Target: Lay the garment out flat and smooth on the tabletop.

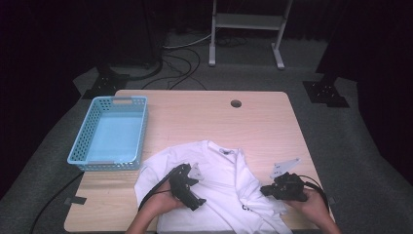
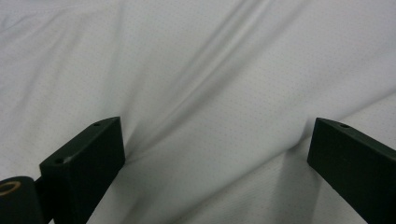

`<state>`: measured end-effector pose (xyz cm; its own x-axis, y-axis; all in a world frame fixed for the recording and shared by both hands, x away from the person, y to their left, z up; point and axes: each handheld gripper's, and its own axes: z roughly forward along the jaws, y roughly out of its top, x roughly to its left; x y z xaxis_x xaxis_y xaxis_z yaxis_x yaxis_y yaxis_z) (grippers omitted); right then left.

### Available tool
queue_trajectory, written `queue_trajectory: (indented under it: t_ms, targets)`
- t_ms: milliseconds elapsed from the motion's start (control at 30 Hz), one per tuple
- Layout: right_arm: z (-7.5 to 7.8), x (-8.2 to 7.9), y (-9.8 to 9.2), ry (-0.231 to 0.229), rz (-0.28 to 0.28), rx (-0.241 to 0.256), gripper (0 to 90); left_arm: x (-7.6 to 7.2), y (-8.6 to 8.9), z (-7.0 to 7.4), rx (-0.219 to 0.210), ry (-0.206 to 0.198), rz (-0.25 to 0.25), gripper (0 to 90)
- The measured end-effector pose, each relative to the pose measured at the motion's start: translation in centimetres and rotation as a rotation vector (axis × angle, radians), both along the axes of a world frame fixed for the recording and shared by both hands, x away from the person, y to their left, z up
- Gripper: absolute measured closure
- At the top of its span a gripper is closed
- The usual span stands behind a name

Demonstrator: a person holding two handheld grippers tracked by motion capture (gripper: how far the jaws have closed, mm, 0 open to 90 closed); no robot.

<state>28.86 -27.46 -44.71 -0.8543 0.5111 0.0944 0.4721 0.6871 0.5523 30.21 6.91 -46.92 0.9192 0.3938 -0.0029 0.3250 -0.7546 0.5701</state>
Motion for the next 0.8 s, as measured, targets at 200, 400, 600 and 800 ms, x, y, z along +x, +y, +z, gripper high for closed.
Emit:
queue_trajectory:
  t_ms: [200, 400, 600, 800]
  targets:
    - [0.2, -0.1, -2.4, -0.001, -0.056, -0.013, 88.8, 0.0, 0.0, 0.0, -0.003, 0.003, 0.000, 3.0]
    - [0.3, 0.0, -3.9, -0.008, -0.104, -0.027, 88.8, 0.1, 0.0, 0.0, -0.001, 0.004, -0.002, 3.0]
    - [-0.2, 0.0, -6.5, 0.005, -0.180, -0.093, 88.8, 0.1, 0.1, 0.0, -0.009, 0.006, 0.003, 3.0]
    - [-0.3, -1.2, -10.7, 0.013, -0.293, -0.163, 88.7, 0.1, 0.0, 0.0, -0.007, 0.005, 0.007, 3.0]
